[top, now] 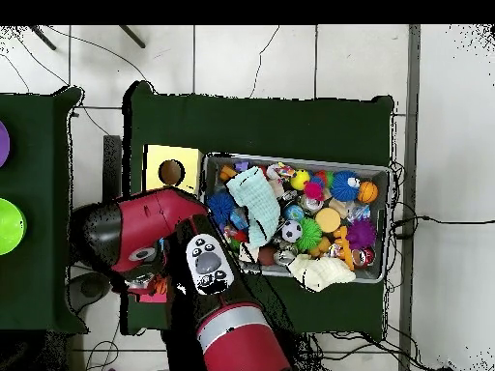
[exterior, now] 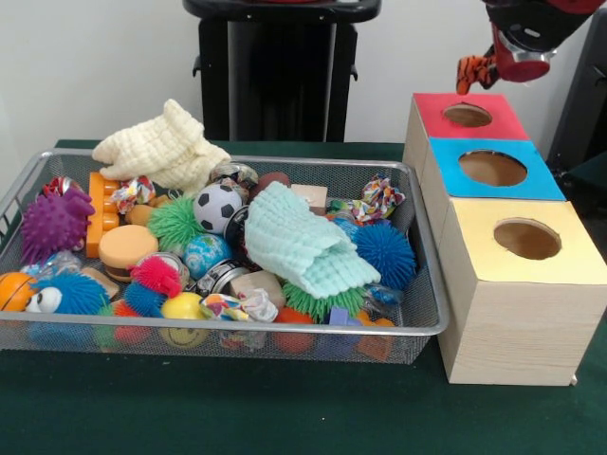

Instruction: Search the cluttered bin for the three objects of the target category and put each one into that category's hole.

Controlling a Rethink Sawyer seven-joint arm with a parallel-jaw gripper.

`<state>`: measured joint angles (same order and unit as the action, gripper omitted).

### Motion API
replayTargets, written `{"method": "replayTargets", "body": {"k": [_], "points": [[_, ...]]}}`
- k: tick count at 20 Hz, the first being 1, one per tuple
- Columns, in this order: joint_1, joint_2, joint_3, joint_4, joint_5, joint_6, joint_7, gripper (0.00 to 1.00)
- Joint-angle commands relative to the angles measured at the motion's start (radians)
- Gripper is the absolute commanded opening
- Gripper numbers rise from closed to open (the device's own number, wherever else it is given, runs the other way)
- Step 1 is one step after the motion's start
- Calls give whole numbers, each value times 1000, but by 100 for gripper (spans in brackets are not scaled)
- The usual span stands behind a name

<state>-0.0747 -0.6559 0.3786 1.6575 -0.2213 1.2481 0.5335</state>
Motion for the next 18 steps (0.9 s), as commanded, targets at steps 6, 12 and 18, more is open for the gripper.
{"method": "replayTargets", "body": {"k": [6,12,18], "points": [[-41,-25,-12,10,5,-185,197,0],[-103,-90,20,82,85,-164,149,0],[-169,-60,24,127,64,-185,74,0]]}}
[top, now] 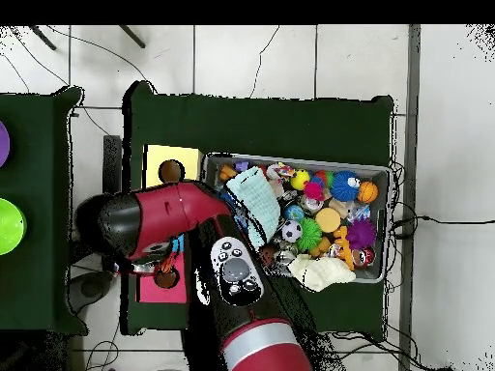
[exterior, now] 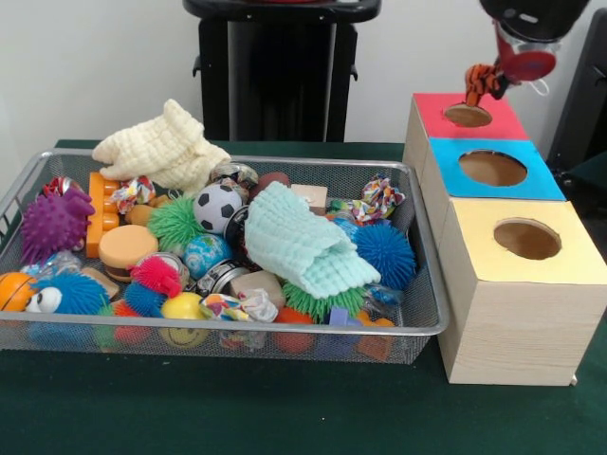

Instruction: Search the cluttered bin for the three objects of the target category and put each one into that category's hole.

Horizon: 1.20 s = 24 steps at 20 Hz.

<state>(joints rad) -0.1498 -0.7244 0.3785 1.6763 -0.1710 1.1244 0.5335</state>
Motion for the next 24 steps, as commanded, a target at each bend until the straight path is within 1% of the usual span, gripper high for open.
{"method": "replayTargets", "body": {"k": [1,7,11,16,20,24], "points": [[-101,12,27,111,9,-56,68,0],[-128,61,34,113,-31,-84,67,0],[-126,104,24,114,-57,-62,79,0],[-124,148,33,138,-47,-76,97,0],[-127,157,52,163,-22,-89,99,0],[-128,158,57,182,-21,-99,100,0]]}}
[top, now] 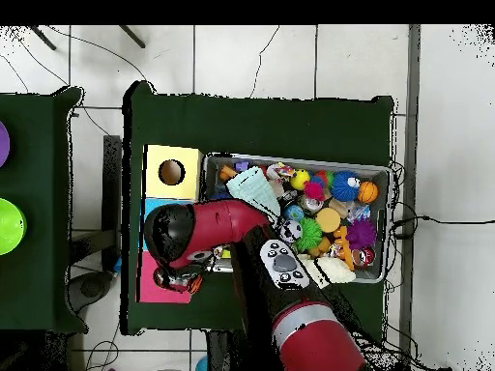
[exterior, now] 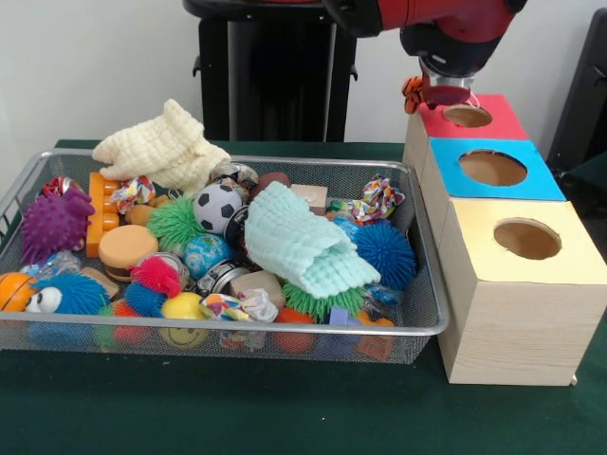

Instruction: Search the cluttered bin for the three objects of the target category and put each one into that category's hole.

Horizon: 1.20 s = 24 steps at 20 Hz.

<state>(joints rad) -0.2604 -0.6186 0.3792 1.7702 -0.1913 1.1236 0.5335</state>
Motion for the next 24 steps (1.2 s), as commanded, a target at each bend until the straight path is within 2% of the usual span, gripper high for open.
{"method": "replayTargets", "body": {"k": [1,4,7,18,24], "points": [[-16,52,55,89,-1,-96,103,0],[-12,56,62,98,10,-99,110,0],[-19,55,90,133,36,-157,113,0],[-26,-52,171,183,111,-250,136,0],[-15,-72,186,173,123,-272,147,0]]}}
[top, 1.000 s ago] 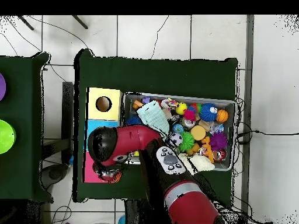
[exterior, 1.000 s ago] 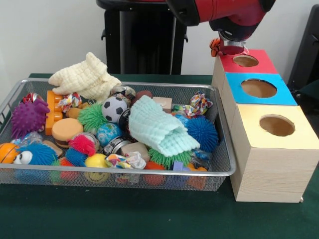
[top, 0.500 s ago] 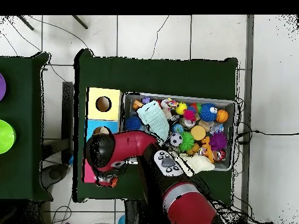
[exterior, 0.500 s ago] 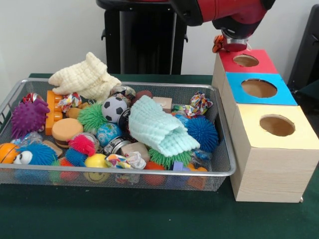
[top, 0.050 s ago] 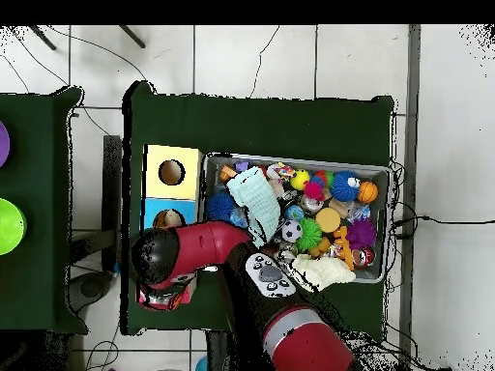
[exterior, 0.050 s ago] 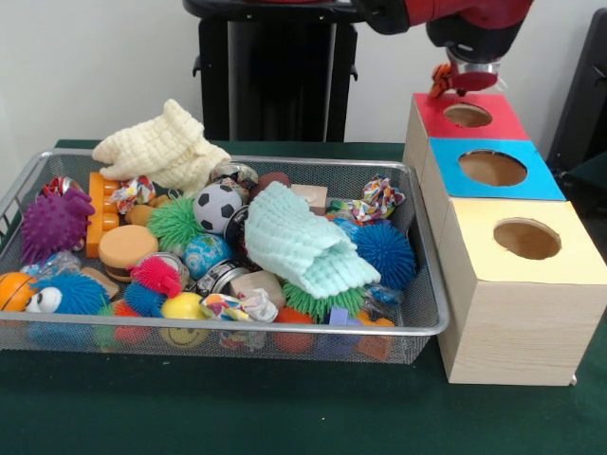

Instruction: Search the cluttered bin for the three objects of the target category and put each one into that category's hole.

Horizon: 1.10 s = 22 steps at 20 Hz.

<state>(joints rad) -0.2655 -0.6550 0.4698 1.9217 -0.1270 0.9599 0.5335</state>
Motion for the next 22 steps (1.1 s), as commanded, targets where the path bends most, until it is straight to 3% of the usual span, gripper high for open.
{"method": "replayTargets", "body": {"k": [1,14,22], "points": [[-9,-41,98,20,60,-109,147,0],[-21,-26,104,-10,31,-151,125,0],[6,10,51,-49,-62,-88,93,0]]}}
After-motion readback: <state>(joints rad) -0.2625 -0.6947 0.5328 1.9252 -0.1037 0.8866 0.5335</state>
